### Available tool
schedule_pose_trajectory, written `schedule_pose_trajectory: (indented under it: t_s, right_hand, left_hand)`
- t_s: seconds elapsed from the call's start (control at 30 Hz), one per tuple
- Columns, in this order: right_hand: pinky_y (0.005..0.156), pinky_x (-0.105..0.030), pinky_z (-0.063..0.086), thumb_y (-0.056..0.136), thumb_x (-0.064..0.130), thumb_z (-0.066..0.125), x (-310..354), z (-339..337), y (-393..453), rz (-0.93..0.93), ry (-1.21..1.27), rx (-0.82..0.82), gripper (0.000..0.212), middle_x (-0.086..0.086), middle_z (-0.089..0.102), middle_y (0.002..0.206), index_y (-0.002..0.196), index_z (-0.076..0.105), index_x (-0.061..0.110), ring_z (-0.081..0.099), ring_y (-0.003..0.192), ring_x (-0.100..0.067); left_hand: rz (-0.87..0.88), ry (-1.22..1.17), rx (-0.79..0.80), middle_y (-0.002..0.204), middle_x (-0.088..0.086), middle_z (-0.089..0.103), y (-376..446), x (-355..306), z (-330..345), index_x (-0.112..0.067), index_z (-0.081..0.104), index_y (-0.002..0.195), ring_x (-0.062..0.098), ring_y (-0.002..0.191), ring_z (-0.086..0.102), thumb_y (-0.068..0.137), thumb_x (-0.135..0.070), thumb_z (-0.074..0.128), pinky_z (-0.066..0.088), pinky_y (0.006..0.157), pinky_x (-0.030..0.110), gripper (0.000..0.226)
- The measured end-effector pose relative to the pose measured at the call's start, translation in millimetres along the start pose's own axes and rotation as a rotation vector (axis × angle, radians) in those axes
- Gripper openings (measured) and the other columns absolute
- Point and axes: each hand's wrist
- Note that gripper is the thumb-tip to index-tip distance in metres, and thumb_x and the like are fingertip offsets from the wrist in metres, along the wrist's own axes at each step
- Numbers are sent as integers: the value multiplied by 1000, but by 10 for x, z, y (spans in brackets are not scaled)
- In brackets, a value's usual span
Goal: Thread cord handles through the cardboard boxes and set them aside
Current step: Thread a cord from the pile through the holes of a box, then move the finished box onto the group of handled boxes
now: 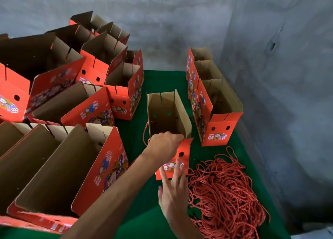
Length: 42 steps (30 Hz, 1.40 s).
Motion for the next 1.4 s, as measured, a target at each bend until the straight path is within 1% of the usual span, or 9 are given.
schedule_pose_trajectory:
  t_s: [0.33,0.47,0.63,0.77,0.9,1.03,1.2,1.3,1.4]
  right_hand:
    - [111,-49,43,89,37,75,-580,-149,829,155,-76,-13,68,-24,22,166,151,47,29,35,145,-45]
    - [109,-44,45,92,42,69,-827,-58,1022,140,-87,44,70,-20,29,161,155,41,27,40,140,-38]
    - [98,-40,52,93,30,68,-906,45,1435,35,59,106,54,-17,49,132,140,55,7,59,116,-34]
    - [110,-41,39,96,30,61,-913,105,1935,80,130,173,60,-18,47,139,148,41,6,48,131,-35]
    - [128,-40,14,102,37,57,-986,209,2293,4,89,327,82,-15,13,170,163,13,5,14,158,-30]
    - [125,-37,24,100,32,63,-973,362,2257,-35,115,459,76,-9,27,167,162,23,12,27,154,-24]
    - [119,-34,34,99,29,66,-811,709,1848,-3,116,638,67,-8,43,156,157,36,12,43,144,-24]
    - [114,-34,39,101,30,63,-795,876,1579,-15,24,568,54,-9,49,141,148,47,10,48,133,-25]
    - [92,-34,54,101,26,60,-757,911,1388,0,-8,483,23,-5,68,113,118,69,12,64,102,-19]
  left_hand:
    - [-26,42,-115,103,1,73,591,-228,80,-27,58,121,31,92,72,103,-18,47,47,62,37,23]
    - [42,-113,-96,122,-2,68,729,-110,264,-29,55,139,26,109,66,100,-14,50,53,82,41,42]
    - [101,-227,-122,153,-1,48,782,53,381,-23,55,145,18,143,40,105,-21,48,34,114,41,41]
    - [-4,-239,-118,160,1,39,695,239,282,-21,49,148,21,147,34,103,-28,52,28,120,41,46]
    - [-158,-116,-111,160,1,37,459,479,157,-22,47,149,21,149,30,103,-34,49,18,124,44,47]
    - [-470,32,30,166,6,23,134,775,74,-20,31,155,26,155,13,103,-44,48,10,126,55,60]
    - [-736,-8,78,166,10,18,-335,960,-38,-16,22,158,33,154,14,101,-43,54,25,121,55,71]
    - [-761,-108,5,162,6,22,-561,927,-62,-17,21,155,32,149,27,99,-34,59,41,112,50,69]
    - [-783,-131,-32,151,8,42,-728,938,-53,-20,17,156,33,132,53,102,-25,55,54,95,48,66]
Point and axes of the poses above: each hand's wrist, its own y-axis towards the middle knuckle, its own z-axis out of the palm, x = y × z
